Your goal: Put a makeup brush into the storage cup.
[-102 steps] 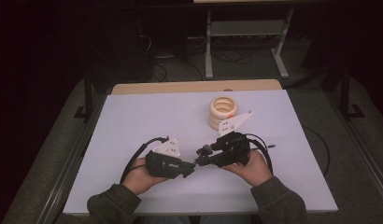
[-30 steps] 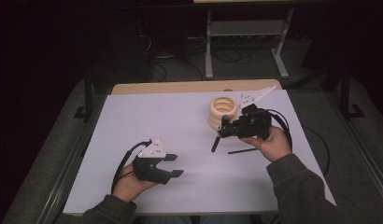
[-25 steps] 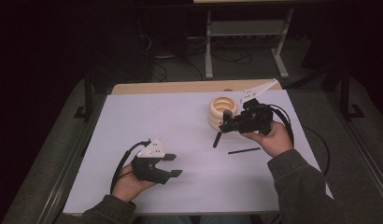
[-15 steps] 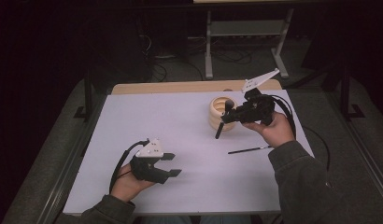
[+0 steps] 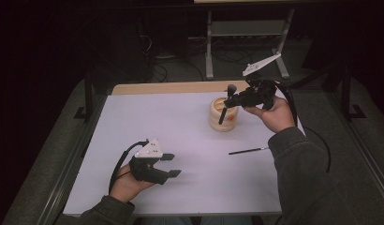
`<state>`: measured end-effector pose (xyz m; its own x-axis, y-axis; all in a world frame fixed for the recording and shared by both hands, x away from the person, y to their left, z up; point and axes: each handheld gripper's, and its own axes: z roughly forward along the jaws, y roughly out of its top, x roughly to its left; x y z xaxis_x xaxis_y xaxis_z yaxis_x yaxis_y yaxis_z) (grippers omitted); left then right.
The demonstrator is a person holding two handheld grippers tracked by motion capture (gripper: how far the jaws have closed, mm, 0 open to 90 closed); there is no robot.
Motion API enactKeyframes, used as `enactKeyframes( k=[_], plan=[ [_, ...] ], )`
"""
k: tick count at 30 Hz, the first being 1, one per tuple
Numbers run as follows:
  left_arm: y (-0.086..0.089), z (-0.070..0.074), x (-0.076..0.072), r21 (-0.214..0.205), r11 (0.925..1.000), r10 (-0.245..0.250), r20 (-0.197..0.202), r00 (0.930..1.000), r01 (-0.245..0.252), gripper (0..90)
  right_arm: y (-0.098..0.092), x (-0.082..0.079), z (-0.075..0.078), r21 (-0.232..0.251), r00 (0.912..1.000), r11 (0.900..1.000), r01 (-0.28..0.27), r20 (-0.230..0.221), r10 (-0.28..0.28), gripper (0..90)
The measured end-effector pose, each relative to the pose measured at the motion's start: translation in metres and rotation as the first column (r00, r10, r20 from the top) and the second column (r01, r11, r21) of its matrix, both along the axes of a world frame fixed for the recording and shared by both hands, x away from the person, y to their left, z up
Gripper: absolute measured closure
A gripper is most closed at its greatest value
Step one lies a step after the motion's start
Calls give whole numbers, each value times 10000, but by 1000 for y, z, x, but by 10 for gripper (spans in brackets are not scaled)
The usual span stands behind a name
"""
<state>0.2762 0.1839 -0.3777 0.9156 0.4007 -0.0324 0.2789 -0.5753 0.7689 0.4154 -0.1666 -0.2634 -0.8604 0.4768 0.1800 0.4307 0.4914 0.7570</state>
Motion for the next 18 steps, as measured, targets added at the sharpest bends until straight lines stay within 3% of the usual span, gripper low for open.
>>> enactKeyframes(
  k=[18],
  plan=[
    [3, 1, 1, -65, 10000, -54, 69, 10000, 54, 384, -3, 40, 8, -43, 9953, 9958, 918, -289, -919, 763]
  ],
)
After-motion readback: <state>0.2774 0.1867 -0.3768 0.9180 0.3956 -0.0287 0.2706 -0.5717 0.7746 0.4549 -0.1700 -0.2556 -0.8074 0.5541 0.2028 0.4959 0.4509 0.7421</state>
